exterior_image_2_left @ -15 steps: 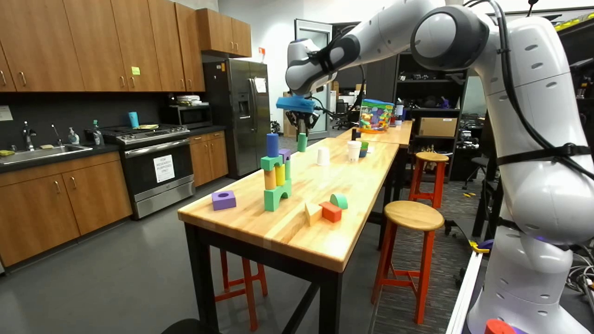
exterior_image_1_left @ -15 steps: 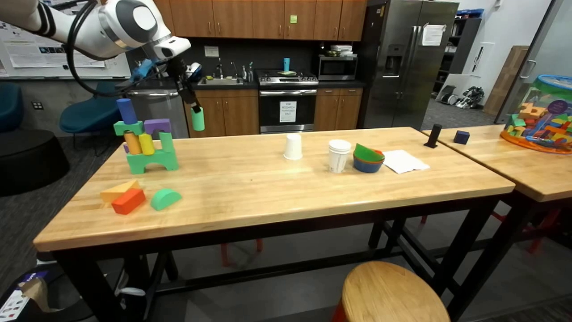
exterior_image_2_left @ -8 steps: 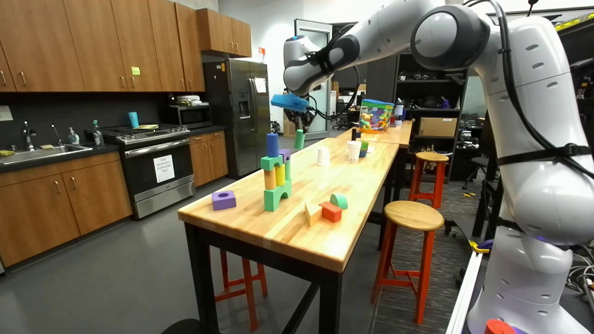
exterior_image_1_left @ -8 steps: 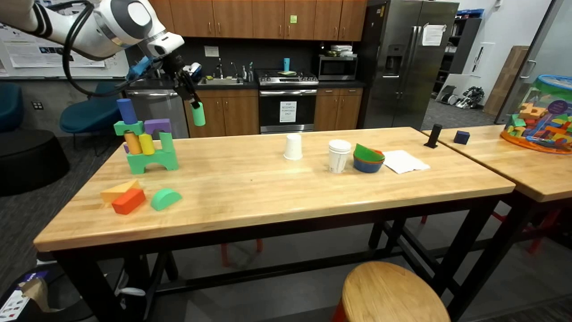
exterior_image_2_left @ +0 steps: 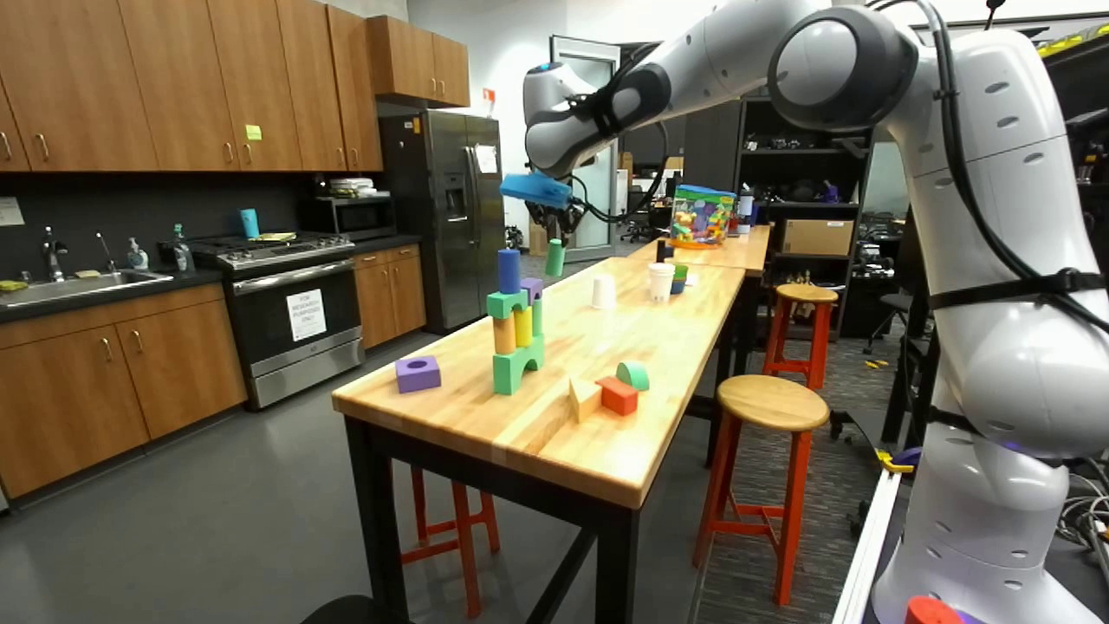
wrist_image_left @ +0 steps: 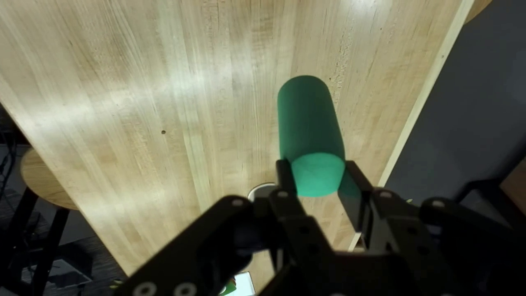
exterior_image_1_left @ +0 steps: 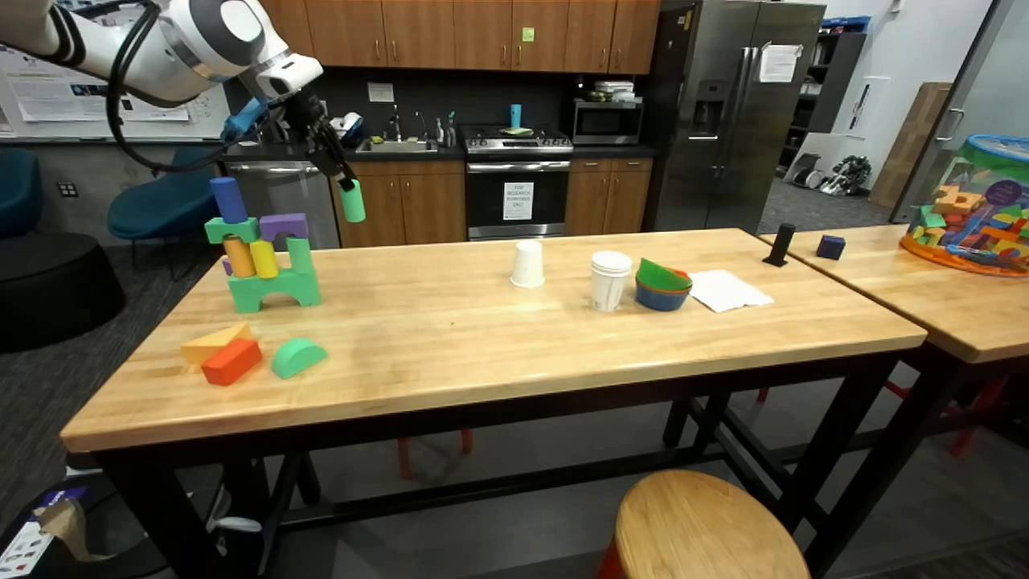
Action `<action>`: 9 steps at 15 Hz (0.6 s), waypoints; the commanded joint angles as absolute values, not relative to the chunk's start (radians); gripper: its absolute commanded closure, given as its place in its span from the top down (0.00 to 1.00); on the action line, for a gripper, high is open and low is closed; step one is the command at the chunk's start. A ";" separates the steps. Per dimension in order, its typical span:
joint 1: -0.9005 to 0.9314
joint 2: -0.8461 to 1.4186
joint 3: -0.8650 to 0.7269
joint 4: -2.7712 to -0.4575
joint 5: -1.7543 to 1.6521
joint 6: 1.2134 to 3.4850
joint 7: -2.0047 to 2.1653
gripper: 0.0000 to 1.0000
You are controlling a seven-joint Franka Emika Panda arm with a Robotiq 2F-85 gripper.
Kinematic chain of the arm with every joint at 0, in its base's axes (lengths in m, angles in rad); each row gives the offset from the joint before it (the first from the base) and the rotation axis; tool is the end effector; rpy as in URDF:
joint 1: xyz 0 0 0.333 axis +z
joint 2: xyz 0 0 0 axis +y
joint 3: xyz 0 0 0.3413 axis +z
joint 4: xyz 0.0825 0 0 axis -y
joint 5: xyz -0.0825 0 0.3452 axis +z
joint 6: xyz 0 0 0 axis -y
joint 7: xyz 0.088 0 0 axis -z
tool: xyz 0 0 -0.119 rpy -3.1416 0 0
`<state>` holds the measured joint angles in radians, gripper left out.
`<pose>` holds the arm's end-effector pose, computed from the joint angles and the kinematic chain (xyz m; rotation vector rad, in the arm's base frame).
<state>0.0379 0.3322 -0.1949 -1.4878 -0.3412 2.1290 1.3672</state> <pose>0.6559 -0.1017 0.5446 2.2695 -1.8487 0.6997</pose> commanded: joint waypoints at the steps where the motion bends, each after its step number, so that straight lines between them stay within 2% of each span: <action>1: 0.049 0.303 -0.185 -1.487 -0.373 2.099 1.378 0.08; 9: 0.049 0.267 -0.135 -1.509 -0.351 2.096 1.297 0.08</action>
